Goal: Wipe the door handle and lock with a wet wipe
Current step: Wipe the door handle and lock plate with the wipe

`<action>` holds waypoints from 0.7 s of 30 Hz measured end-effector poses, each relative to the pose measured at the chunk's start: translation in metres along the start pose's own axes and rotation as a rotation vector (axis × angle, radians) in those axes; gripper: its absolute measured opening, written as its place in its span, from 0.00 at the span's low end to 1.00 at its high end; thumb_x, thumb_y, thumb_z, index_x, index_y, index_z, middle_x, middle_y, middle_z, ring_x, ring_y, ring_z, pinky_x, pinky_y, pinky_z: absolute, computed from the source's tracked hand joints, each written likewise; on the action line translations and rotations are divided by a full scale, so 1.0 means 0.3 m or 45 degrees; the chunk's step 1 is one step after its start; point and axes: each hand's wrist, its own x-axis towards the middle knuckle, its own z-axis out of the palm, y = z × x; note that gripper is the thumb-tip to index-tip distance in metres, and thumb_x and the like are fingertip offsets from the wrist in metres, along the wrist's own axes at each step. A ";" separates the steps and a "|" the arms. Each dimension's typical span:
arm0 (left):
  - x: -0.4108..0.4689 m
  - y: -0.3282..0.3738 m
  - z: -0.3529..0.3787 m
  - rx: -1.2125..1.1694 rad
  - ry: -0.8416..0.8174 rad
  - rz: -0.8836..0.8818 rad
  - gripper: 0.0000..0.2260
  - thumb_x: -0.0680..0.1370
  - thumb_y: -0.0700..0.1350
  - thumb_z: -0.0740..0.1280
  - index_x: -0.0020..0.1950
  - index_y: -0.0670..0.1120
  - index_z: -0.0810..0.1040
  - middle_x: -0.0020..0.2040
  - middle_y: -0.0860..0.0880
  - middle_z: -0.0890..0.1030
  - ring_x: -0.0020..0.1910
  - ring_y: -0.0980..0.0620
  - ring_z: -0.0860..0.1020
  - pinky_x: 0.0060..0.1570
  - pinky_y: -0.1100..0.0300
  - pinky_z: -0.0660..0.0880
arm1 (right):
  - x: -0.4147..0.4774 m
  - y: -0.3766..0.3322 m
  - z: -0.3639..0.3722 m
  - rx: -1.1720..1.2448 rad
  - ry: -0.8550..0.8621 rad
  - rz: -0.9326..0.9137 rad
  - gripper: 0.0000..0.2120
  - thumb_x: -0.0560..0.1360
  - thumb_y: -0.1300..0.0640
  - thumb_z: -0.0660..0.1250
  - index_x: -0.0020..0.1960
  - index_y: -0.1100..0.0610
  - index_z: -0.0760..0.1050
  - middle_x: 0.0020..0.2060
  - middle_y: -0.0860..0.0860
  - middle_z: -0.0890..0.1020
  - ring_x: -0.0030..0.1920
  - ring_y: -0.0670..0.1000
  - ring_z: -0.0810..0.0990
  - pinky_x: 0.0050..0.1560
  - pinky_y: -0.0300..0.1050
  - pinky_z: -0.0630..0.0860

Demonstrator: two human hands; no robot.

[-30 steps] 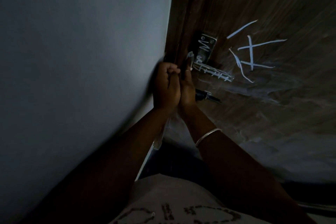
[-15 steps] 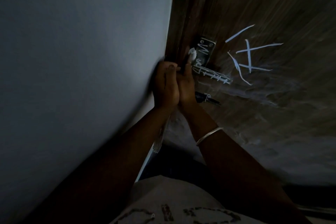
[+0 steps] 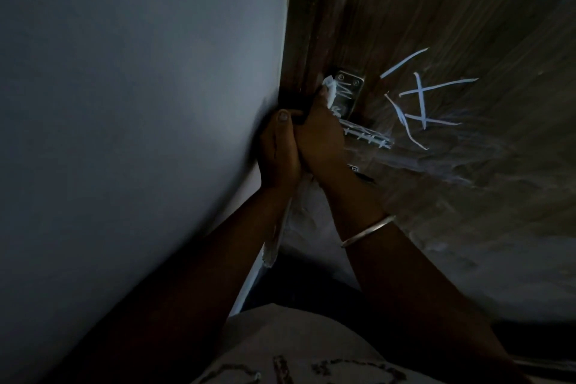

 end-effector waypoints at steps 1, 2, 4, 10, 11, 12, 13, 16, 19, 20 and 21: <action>-0.001 0.002 0.002 -0.001 -0.009 0.005 0.17 0.75 0.49 0.50 0.46 0.45 0.77 0.41 0.55 0.79 0.38 0.68 0.77 0.43 0.72 0.73 | 0.003 0.004 0.001 0.037 0.012 0.004 0.36 0.78 0.52 0.63 0.76 0.60 0.46 0.61 0.59 0.77 0.59 0.56 0.76 0.54 0.42 0.68; -0.002 0.006 0.004 -0.011 -0.018 0.005 0.17 0.75 0.49 0.50 0.46 0.45 0.77 0.41 0.55 0.79 0.39 0.66 0.78 0.44 0.70 0.74 | 0.004 0.001 -0.005 0.072 0.019 0.009 0.36 0.77 0.52 0.64 0.76 0.60 0.47 0.61 0.58 0.77 0.60 0.56 0.76 0.55 0.42 0.68; -0.003 0.019 0.009 -0.054 -0.015 -0.001 0.16 0.75 0.50 0.51 0.45 0.47 0.77 0.41 0.54 0.79 0.40 0.65 0.78 0.46 0.66 0.75 | 0.008 -0.002 -0.018 0.133 0.044 -0.011 0.38 0.75 0.51 0.66 0.76 0.59 0.49 0.60 0.58 0.78 0.59 0.55 0.76 0.56 0.42 0.70; -0.006 0.028 0.015 -0.025 0.006 0.030 0.20 0.75 0.50 0.50 0.51 0.42 0.78 0.44 0.52 0.78 0.40 0.71 0.76 0.43 0.75 0.72 | -0.006 0.002 -0.023 0.151 0.012 -0.007 0.38 0.76 0.51 0.65 0.77 0.58 0.47 0.60 0.57 0.78 0.58 0.55 0.77 0.53 0.41 0.70; -0.009 0.030 0.017 -0.027 -0.011 0.035 0.21 0.75 0.50 0.50 0.52 0.41 0.78 0.45 0.51 0.78 0.40 0.71 0.76 0.43 0.75 0.72 | -0.004 0.006 -0.024 0.156 0.014 -0.010 0.38 0.76 0.51 0.66 0.77 0.57 0.47 0.58 0.56 0.79 0.57 0.55 0.77 0.54 0.42 0.71; -0.010 0.031 0.020 -0.034 -0.028 0.030 0.21 0.75 0.50 0.50 0.53 0.40 0.77 0.46 0.50 0.78 0.40 0.70 0.76 0.43 0.75 0.72 | -0.003 0.008 -0.028 0.163 0.021 -0.011 0.39 0.76 0.50 0.66 0.77 0.57 0.47 0.58 0.56 0.79 0.57 0.55 0.78 0.54 0.43 0.71; -0.010 0.030 0.020 -0.044 -0.044 0.023 0.21 0.75 0.50 0.50 0.53 0.40 0.77 0.46 0.50 0.78 0.41 0.70 0.77 0.44 0.74 0.72 | -0.002 0.007 -0.034 0.162 0.031 -0.013 0.39 0.75 0.50 0.66 0.77 0.56 0.48 0.58 0.56 0.79 0.57 0.54 0.78 0.55 0.43 0.71; -0.012 0.032 0.019 -0.087 -0.078 -0.005 0.19 0.75 0.51 0.51 0.53 0.42 0.76 0.46 0.52 0.78 0.43 0.66 0.78 0.47 0.69 0.75 | 0.004 0.003 -0.066 0.083 0.038 -0.052 0.39 0.75 0.50 0.66 0.77 0.55 0.48 0.58 0.55 0.79 0.58 0.53 0.77 0.53 0.38 0.69; -0.020 0.038 0.024 -0.113 -0.100 -0.027 0.19 0.75 0.52 0.50 0.54 0.44 0.76 0.47 0.54 0.78 0.45 0.66 0.77 0.48 0.69 0.75 | 0.012 0.018 -0.098 -0.062 0.055 -0.116 0.36 0.75 0.54 0.65 0.77 0.52 0.48 0.59 0.55 0.78 0.58 0.53 0.77 0.50 0.32 0.65; -0.022 0.041 0.027 -0.132 -0.104 -0.047 0.19 0.75 0.52 0.50 0.55 0.45 0.75 0.48 0.54 0.78 0.47 0.65 0.77 0.50 0.67 0.75 | 0.015 0.026 -0.107 -0.141 0.071 -0.149 0.35 0.76 0.55 0.64 0.77 0.52 0.49 0.59 0.55 0.78 0.57 0.53 0.77 0.50 0.32 0.66; -0.022 0.048 0.031 -0.160 -0.106 -0.078 0.19 0.76 0.52 0.50 0.55 0.46 0.75 0.49 0.54 0.78 0.48 0.64 0.77 0.51 0.65 0.76 | 0.017 0.033 -0.117 -0.224 0.086 -0.187 0.33 0.76 0.56 0.63 0.77 0.52 0.51 0.58 0.55 0.79 0.57 0.54 0.77 0.51 0.35 0.68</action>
